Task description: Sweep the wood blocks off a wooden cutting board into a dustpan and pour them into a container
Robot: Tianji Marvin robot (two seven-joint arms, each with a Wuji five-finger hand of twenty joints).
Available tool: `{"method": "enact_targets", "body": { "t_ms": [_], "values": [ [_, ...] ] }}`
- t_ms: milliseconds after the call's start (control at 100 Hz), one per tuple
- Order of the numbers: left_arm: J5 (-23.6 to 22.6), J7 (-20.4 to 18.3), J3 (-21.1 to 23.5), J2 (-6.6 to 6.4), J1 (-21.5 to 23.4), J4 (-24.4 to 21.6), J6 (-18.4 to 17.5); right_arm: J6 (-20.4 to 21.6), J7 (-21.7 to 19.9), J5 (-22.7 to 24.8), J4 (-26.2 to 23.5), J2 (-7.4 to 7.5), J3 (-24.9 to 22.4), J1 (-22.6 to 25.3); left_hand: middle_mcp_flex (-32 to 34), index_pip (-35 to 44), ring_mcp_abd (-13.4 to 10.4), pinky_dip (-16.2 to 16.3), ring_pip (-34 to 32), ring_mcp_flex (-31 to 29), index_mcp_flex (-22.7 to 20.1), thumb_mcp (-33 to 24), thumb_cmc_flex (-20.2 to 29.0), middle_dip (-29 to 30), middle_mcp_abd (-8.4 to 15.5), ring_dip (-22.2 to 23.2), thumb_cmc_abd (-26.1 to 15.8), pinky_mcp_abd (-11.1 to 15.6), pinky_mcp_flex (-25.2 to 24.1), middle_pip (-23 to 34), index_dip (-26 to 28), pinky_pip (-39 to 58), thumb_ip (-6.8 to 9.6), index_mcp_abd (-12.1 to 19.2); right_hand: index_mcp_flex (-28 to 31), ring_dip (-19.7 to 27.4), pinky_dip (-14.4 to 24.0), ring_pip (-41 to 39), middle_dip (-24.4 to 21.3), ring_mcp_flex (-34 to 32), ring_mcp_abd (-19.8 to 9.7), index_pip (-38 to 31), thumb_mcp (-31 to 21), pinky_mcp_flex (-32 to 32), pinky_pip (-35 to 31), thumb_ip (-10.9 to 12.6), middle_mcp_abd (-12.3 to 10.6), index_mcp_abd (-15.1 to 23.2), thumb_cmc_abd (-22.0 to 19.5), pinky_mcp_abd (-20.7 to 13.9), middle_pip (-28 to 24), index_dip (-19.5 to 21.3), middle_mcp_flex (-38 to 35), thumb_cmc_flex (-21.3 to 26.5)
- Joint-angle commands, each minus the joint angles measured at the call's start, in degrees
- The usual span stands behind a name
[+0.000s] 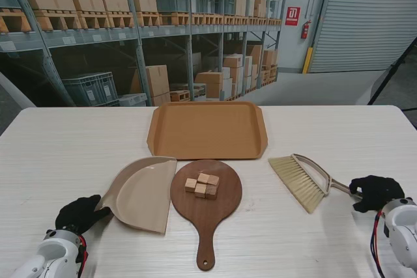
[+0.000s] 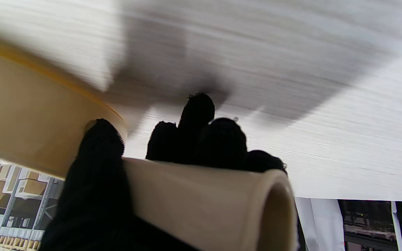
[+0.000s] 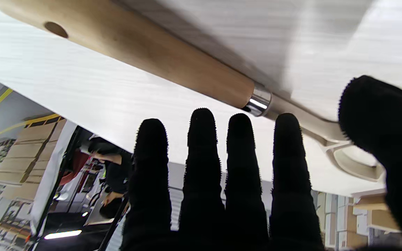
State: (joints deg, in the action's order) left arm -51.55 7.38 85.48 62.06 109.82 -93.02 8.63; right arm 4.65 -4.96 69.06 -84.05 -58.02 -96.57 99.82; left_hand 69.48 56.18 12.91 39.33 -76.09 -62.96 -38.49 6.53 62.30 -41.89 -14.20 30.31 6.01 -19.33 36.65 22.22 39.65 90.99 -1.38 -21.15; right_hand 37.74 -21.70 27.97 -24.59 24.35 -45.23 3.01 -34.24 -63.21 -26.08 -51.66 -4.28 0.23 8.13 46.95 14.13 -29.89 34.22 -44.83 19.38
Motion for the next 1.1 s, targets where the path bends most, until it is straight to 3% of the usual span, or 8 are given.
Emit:
{"method": "enact_targets", "body": {
  "t_ms": [0, 230, 570, 750, 900, 990, 1090],
  "values": [
    [0.2, -1.9, -0.5, 0.43, 1.1, 1.3, 0.2, -1.1, -0.2, 0.3, 0.4, -0.25, -0.3, 0.8, 4.7, 2.2, -11.7, -0.7, -2.3, -6.9, -4.9, -5.5, 7.5, 2.2, 18.1, -0.3, -9.0, 3.4, -0.2, 56.8, -0.7, 1.9, 0.36, -1.6, -1.8, 0.9, 1.4, 0.6, -0.1, 1.3, 1.1, 0.2, 0.6, 1.0, 1.1, 0.8, 0.1, -1.9, -0.4, 2.2, -1.1, -0.5, 2.6, -1.1],
    [0.2, -2.0, -0.5, 0.43, 1.2, 1.3, 0.1, -3.2, 3.4, 2.1, 1.1, -0.39, -1.2, 1.0, 4.7, 2.2, -11.7, -0.7, -2.3, -6.9, -4.9, -5.5, 7.4, 2.2, 18.1, -0.3, -9.0, 3.4, -0.2, 56.8, -0.8, 1.9, 0.35, -1.6, -3.0, 1.0, 1.5, 0.4, -0.1, 2.1, 1.1, -0.2, 1.0, 1.5, 1.4, 0.7, 0.3, -3.3, 0.0, 2.0, -2.0, -0.4, 3.5, -1.1],
    [0.2, -2.1, -0.4, 0.41, 1.2, 1.3, 0.1, -6.3, 3.0, 4.7, 6.3, 0.37, 0.1, -1.7, 4.7, 2.2, -11.7, -0.7, -2.3, -6.9, -4.9, -5.5, 7.4, 2.2, 18.1, -0.3, -9.0, 3.4, -0.2, 56.8, -0.8, 1.9, 0.35, -1.6, -3.3, 1.1, 1.2, -1.1, -0.2, 2.7, 0.7, -1.2, 0.3, 1.5, 1.5, 0.5, 0.9, -5.2, 1.0, 1.1, -4.1, -0.6, 4.5, -0.5],
    [0.2, -2.2, -0.4, 0.39, 1.2, 1.3, 0.0, -7.8, 5.4, 4.7, 10.6, 0.68, 2.3, -3.6, 4.7, 2.2, -11.6, -0.7, -2.3, -6.9, -4.9, -5.5, 7.4, 2.2, 18.1, -0.3, -9.0, 3.4, -0.2, 56.8, -0.8, 1.9, 0.35, -1.6, 0.5, 0.4, 0.7, -5.2, 1.1, -1.8, 0.1, -6.4, -2.7, -1.8, -1.6, 0.2, 0.5, -4.7, 2.7, -0.2, -9.2, 1.1, -0.2, 0.3],
    [0.1, -2.2, -0.4, 0.38, 1.2, 1.3, 0.0, -8.6, 8.3, 3.4, 14.5, 0.82, 4.2, -5.3, 4.7, 2.2, -11.6, -0.7, -2.3, -6.9, -4.9, -5.5, 7.4, 2.2, 18.1, -0.3, -9.0, 3.4, -0.2, 56.8, -0.8, 1.9, 0.35, -1.6, 5.9, -0.4, -0.7, -9.2, 2.6, -8.3, -0.5, -12.0, -8.6, -7.5, -6.6, 0.4, -0.6, -3.1, 5.2, -1.0, -13.3, 2.8, -7.6, 1.9],
    [0.1, -2.2, -0.4, 0.38, 1.1, 1.3, 0.0, -8.9, 9.3, 2.2, 16.4, 0.82, 5.3, -6.3, 4.7, 2.2, -11.6, -0.7, -2.3, -6.9, -4.9, -5.5, 7.4, 2.2, 18.1, -0.3, -9.0, 3.4, -0.2, 56.8, -0.8, 1.9, 0.35, -1.6, 7.6, -0.5, -2.8, -10.2, 2.6, -12.7, -0.7, -18.4, -13.0, -11.2, -9.6, -6.1, -1.3, -0.7, 11.4, -0.9, -13.7, -4.3, -12.5, 5.1],
    [0.1, -2.2, -0.4, 0.37, 1.1, 1.4, -0.1, -9.2, 9.8, 0.4, 18.2, 0.74, 6.5, -7.2, 4.7, 2.2, -11.6, -0.7, -2.3, -6.9, -4.9, -5.5, 7.4, 2.2, 18.1, -0.3, -9.0, 3.4, -0.2, 56.8, -0.8, 1.9, 0.35, -1.6, 9.7, -0.8, -3.2, -10.5, 2.3, -17.2, -0.5, -24.0, -17.4, -14.7, -11.3, -9.5, -1.6, 1.4, 16.7, -0.3, -12.2, -9.2, -18.3, 8.7]
  ]
}}
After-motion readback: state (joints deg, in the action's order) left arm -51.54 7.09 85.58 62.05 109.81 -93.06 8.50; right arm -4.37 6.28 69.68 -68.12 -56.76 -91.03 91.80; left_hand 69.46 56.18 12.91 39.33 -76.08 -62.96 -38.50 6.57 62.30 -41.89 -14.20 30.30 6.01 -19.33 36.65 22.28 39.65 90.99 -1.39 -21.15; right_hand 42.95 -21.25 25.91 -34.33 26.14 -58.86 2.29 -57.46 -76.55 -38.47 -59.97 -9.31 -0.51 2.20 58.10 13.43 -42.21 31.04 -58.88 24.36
